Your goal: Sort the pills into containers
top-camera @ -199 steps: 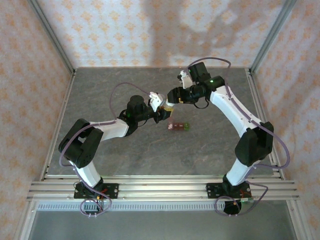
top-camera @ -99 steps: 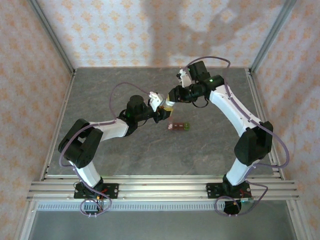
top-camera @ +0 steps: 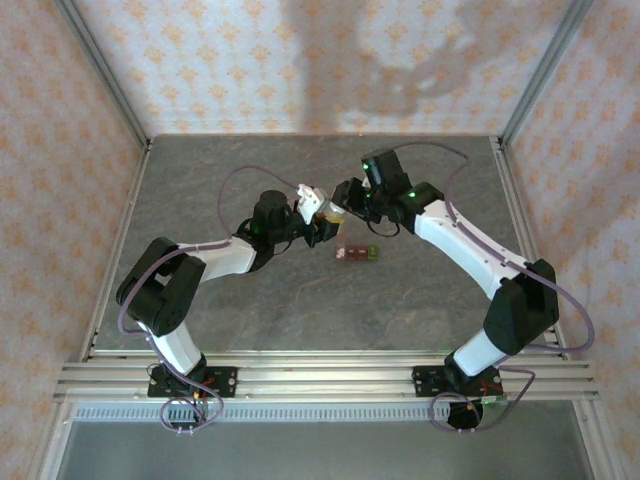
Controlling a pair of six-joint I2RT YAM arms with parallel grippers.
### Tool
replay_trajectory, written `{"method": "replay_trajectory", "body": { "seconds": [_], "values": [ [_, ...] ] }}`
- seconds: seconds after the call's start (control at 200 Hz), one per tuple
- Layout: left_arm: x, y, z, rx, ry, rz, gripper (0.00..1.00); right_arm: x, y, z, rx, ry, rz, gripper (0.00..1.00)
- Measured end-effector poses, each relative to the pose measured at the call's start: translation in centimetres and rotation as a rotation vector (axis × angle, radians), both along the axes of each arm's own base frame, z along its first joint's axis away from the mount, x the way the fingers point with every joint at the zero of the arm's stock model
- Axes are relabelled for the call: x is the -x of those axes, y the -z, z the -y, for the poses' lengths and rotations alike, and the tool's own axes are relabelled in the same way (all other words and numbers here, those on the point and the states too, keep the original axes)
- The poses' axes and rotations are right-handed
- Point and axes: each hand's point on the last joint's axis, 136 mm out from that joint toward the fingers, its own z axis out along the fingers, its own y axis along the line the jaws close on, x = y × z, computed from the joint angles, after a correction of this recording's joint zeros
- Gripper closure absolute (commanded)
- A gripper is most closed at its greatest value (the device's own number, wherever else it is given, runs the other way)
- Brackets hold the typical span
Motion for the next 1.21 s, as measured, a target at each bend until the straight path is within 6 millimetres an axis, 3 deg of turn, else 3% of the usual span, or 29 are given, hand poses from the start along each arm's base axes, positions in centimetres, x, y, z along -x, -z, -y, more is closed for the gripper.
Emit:
{"method": "replay_trajectory", "body": {
  "seconds": [0.18,0.395,0.475,0.661,1.046,1.206],
  "values": [
    [-0.1,-1.1,0.3,0.022,0.006,0.044,1.0,0.0,-1.9,1.4,-0.001,0.03,0.044,0.29],
    [-0.1,-2.2,0.6,0.057,0.007,0.073,1.0,0.3,-6.1,5.3,0.02,0.03,0.219,0.22],
    [-0.2,-2.9,0.6,0.08,0.004,0.084,1.0,0.3,-5.9,5.3,0.047,-0.012,0.254,0.22],
    [-0.3,-3.8,0.7,0.12,-0.001,0.093,1.0,0.9,-2.9,4.5,0.088,-0.126,0.267,0.23],
    [-0.3,-3.6,0.7,0.132,-0.003,0.077,1.0,0.4,-4.3,2.8,0.012,-0.186,0.352,0.24],
    [-0.3,-3.6,0.7,0.133,-0.003,0.074,1.0,0.0,-3.6,2.1,-0.006,-0.198,0.336,0.26]
  ]
}}
